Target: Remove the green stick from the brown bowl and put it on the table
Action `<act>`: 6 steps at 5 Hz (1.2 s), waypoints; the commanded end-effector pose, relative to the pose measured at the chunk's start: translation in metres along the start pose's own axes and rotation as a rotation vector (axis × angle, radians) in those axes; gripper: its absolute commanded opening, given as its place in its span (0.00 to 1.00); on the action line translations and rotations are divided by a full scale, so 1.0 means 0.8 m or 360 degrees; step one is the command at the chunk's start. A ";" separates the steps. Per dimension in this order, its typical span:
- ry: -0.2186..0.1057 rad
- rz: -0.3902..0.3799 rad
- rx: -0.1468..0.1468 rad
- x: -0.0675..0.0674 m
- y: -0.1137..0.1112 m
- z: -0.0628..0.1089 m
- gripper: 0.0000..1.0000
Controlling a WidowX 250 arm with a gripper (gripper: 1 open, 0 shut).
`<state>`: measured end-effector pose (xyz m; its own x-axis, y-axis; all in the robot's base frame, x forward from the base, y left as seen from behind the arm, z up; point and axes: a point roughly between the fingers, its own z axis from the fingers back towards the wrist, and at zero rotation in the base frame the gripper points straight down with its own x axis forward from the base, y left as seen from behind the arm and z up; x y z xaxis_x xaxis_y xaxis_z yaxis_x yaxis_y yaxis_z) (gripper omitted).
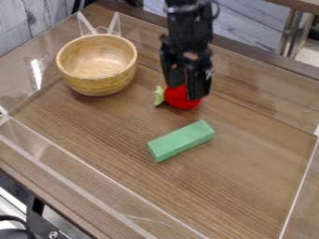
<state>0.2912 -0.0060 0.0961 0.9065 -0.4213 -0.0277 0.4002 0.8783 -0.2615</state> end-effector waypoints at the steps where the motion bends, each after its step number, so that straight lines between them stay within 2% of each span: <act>1: -0.0164 0.0162 0.0110 0.005 -0.006 0.022 1.00; 4: -0.0322 0.0396 0.0207 0.005 -0.010 0.018 1.00; 6: -0.0346 0.0307 0.0236 0.032 -0.008 0.012 1.00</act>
<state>0.3059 -0.0189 0.0914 0.9788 -0.1836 0.0913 0.1955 0.9700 -0.1447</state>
